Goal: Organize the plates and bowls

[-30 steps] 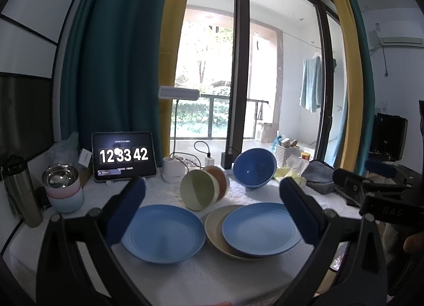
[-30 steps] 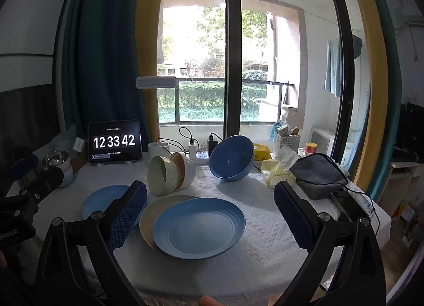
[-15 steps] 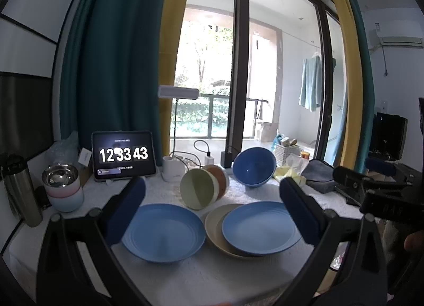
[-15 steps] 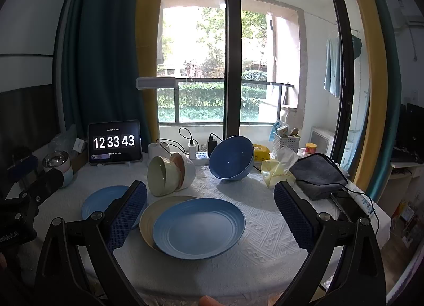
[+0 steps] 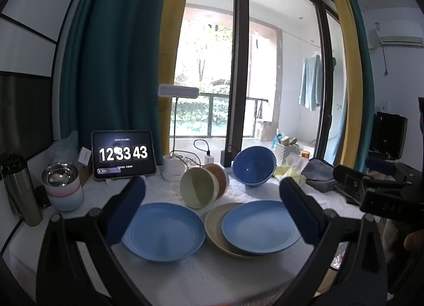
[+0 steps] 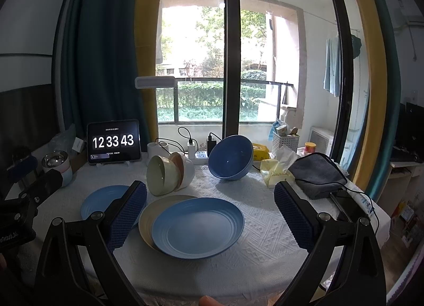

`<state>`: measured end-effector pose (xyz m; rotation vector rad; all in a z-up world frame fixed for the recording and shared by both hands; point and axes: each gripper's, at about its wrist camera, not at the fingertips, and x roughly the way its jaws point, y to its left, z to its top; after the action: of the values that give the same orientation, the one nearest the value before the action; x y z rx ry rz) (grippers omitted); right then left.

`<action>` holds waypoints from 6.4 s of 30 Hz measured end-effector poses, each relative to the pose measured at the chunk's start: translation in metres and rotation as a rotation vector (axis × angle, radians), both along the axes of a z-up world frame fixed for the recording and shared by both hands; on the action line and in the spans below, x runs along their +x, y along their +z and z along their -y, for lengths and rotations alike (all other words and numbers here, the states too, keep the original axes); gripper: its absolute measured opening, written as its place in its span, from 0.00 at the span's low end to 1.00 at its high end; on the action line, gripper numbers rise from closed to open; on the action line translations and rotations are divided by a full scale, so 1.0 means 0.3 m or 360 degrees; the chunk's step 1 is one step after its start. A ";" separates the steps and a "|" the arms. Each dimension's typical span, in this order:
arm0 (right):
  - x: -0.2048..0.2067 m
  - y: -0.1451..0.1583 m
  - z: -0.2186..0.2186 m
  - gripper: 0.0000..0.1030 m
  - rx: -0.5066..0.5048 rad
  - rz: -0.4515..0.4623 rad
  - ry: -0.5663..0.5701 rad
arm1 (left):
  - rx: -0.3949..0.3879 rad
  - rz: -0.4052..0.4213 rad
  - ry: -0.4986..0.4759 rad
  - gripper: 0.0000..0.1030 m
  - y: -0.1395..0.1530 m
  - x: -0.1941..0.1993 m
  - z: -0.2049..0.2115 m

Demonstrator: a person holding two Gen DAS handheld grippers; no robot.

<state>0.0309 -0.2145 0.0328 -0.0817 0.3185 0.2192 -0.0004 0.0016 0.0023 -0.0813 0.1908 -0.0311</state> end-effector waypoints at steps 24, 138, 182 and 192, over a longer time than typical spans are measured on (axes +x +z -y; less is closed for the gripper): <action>0.141 -0.141 0.021 0.96 -0.0002 -0.0235 -0.0053 | 0.0038 -0.0274 -0.0037 0.99 -0.126 0.179 0.050; 0.564 -0.315 -0.033 0.20 -0.0067 -0.0599 -0.0047 | -0.0197 -0.0722 -0.0167 0.25 -0.345 0.592 0.017; 0.623 -0.484 -0.012 0.24 -0.0069 -0.0834 -0.0104 | 0.0019 -0.0972 -0.0025 0.34 -0.468 0.618 0.068; 0.590 -0.429 -0.031 0.26 -0.0060 -0.0732 -0.0116 | -0.0045 -0.0896 0.0012 0.35 -0.430 0.589 0.017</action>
<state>0.2079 -0.2052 -0.0959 -0.0561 0.7827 0.1581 0.1763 -0.0036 -0.1267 -0.1178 0.7530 -0.0026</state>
